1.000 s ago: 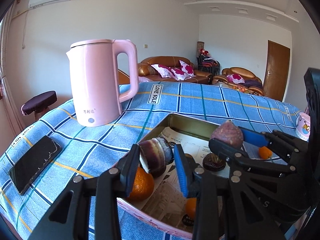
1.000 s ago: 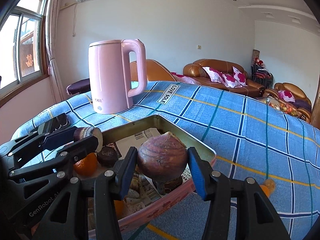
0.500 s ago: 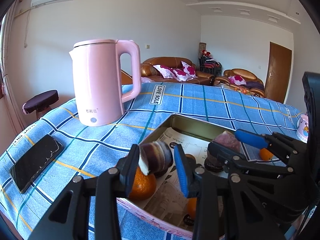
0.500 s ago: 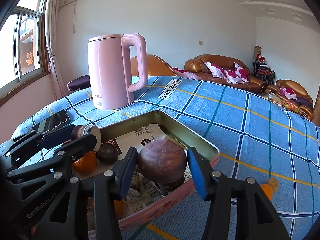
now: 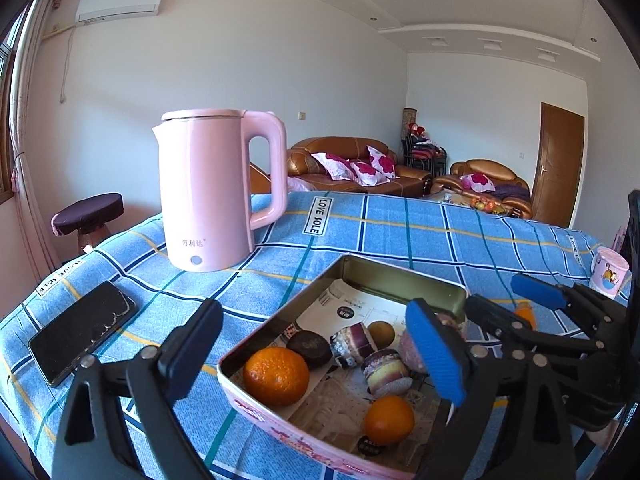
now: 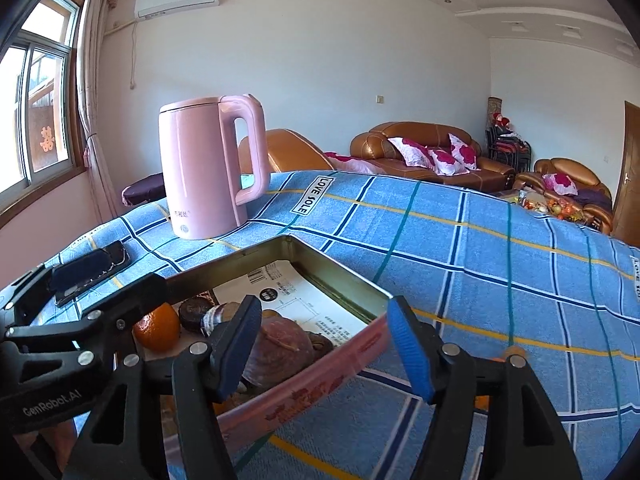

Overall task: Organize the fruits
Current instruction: 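Grasp the orange on the cloth with the left tool while the right tool grasps a small round fruit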

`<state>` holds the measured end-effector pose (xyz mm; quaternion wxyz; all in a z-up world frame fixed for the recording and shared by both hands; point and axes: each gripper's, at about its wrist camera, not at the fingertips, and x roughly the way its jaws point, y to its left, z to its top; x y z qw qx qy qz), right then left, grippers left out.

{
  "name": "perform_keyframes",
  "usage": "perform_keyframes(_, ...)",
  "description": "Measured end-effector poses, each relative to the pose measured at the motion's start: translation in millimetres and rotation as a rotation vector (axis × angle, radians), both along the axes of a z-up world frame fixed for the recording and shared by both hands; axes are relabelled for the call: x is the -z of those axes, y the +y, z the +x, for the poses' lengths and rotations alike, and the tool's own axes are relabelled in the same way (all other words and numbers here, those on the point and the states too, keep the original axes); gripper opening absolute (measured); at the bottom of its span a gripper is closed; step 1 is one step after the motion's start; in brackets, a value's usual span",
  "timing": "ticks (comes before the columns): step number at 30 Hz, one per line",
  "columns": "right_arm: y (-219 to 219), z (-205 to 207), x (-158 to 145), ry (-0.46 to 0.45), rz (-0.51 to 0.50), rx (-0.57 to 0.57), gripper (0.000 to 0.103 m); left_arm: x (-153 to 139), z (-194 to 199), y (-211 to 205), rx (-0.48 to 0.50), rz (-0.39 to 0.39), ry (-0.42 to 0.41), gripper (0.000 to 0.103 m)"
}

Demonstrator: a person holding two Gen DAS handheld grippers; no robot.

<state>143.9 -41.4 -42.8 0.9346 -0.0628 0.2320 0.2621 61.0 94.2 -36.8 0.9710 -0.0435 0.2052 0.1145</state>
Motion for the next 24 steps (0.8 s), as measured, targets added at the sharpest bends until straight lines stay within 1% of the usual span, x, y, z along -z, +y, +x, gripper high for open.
perform_keyframes(3, -23, -3, -4, -0.013, 0.003, 0.030, 0.067, -2, -1, 1, -0.019, 0.005, -0.010, 0.096)
perform_keyframes(7, -59, -3, -8, -0.019, 0.008, 0.103, 0.068, -5, 1, 10, -0.057, -0.023, -0.015, 0.097)
perform_keyframes(10, -83, -1, -10, -0.016, 0.019, 0.151, 0.069, -10, 3, 6, -0.058, -0.029, -0.023, 0.097)
perform_keyframes(12, -97, 0, -10, -0.013, 0.024, 0.182, 0.070, -13, 4, -4, -0.039, -0.014, -0.033, 0.097)
perform_keyframes(16, -120, 4, -8, 0.003, 0.042, 0.236, 0.070, -16, 11, -35, 0.015, 0.043, -0.029, 0.097)
perform_keyframes(21, -138, 5, -3, 0.010, 0.046, 0.277, 0.070, -15, 29, -71, 0.075, 0.093, -0.009, 0.097)
perform_keyframes(24, -150, 7, -2, 0.031, 0.074, 0.302, 0.070, -12, 41, -95, 0.130, 0.110, 0.014, 0.097)
